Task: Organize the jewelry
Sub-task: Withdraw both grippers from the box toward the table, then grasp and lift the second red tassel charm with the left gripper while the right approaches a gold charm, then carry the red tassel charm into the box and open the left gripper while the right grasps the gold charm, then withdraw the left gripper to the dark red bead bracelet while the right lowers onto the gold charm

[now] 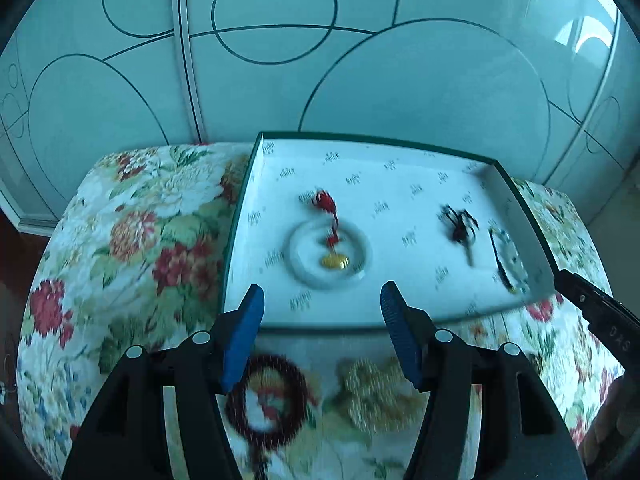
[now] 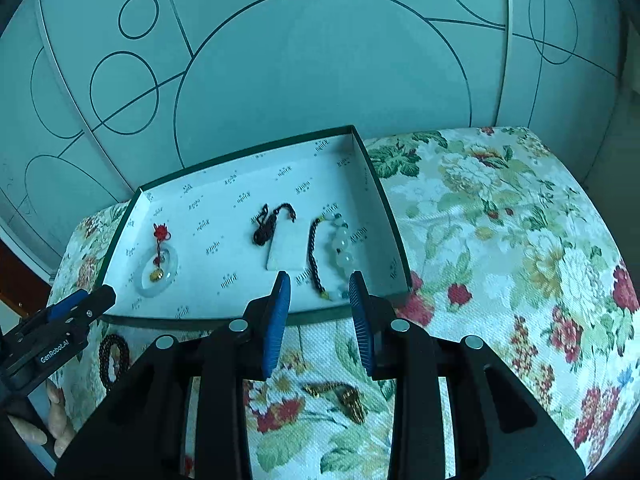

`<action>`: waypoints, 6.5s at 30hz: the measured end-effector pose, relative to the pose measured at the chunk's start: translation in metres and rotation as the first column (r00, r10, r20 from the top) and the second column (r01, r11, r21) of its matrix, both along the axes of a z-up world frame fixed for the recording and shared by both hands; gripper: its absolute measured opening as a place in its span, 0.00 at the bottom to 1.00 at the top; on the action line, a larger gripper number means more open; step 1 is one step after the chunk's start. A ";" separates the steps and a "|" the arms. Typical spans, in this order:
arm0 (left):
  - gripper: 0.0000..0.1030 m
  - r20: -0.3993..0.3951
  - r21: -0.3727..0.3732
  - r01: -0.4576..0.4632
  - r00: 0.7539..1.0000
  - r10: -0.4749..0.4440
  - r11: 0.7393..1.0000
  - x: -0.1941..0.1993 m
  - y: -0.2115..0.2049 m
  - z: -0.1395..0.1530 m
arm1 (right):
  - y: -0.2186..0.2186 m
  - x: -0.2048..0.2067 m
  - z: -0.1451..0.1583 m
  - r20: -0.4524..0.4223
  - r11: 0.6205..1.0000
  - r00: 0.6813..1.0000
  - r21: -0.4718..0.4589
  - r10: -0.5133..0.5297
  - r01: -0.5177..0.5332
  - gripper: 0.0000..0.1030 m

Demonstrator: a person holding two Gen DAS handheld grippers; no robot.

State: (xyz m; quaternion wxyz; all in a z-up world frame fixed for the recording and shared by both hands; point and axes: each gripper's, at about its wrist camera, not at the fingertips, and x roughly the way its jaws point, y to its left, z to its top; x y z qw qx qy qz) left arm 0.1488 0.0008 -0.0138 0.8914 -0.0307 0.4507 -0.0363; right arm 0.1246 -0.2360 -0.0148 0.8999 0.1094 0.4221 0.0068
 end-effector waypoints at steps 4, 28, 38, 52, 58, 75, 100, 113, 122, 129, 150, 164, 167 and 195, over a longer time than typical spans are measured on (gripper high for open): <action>0.59 -0.026 0.003 0.019 0.999 -0.019 1.000 -0.030 -0.004 -0.007 | -0.005 -0.027 -0.009 -0.029 1.000 1.000 0.009 -0.013 0.013 0.30; 0.58 -0.103 0.042 0.069 0.993 -0.065 0.997 -0.122 -0.050 -0.039 | -0.023 -0.116 -0.007 0.005 0.999 1.000 0.044 -0.023 0.023 0.30; 0.36 -0.114 0.060 0.101 0.989 -0.094 0.993 -0.123 -0.065 -0.050 | -0.030 -0.119 -0.009 0.009 0.997 1.000 0.077 -0.029 0.028 0.30; 0.06 -0.095 0.042 0.119 0.989 -0.115 0.992 -0.122 -0.056 -0.047 | -0.027 -0.118 -0.012 0.003 0.997 1.000 0.077 -0.022 0.022 0.30; 0.06 -0.063 0.060 0.079 0.995 -0.075 0.995 -0.114 -0.038 -0.040 | -0.012 -0.112 -0.015 -0.014 0.998 1.000 0.064 0.004 -0.004 0.30; 0.06 -0.079 0.034 0.007 0.997 -0.004 0.999 -0.089 0.007 -0.049 | 0.067 -0.094 -0.032 -0.068 0.990 0.987 0.015 0.144 -0.143 0.30; 0.06 -0.059 0.032 0.019 0.998 -0.017 0.999 -0.084 0.012 -0.049 | 0.098 -0.082 -0.047 -0.084 0.985 0.985 -0.076 0.148 -0.155 0.13; 0.06 -0.054 0.034 0.021 0.998 -0.019 0.999 -0.084 0.012 -0.048 | 0.088 -0.087 -0.042 -0.057 0.988 0.989 -0.062 0.137 -0.141 0.07; 0.06 -0.023 0.033 0.043 0.999 -0.043 0.999 -0.084 0.004 -0.033 | 0.074 -0.092 -0.025 -0.008 0.991 0.993 -0.056 0.119 -0.120 0.07; 0.06 0.033 0.027 0.072 0.997 -0.073 0.997 -0.083 -0.006 -0.007 | 0.065 -0.092 -0.009 0.030 0.993 0.994 -0.047 0.107 -0.106 0.07; 0.06 0.180 0.036 0.111 0.977 -0.116 0.993 -0.044 -0.023 0.060 | 0.058 -0.054 0.049 0.149 0.993 0.982 -0.025 0.119 -0.117 0.07; 0.06 0.185 0.065 0.059 0.980 -0.071 0.996 0.050 -0.033 0.046 | 0.059 0.041 0.042 0.122 0.991 0.983 -0.047 0.134 -0.129 0.07; 0.06 0.150 0.074 0.047 0.987 -0.058 0.996 0.068 -0.034 0.025 | 0.057 0.063 0.024 0.081 0.990 0.988 -0.047 0.133 -0.130 0.07; 0.68 0.093 -0.020 -0.025 0.995 0.027 0.999 0.042 0.015 0.023 | -0.010 0.034 0.012 0.008 1.000 1.000 -0.020 0.014 -0.014 0.33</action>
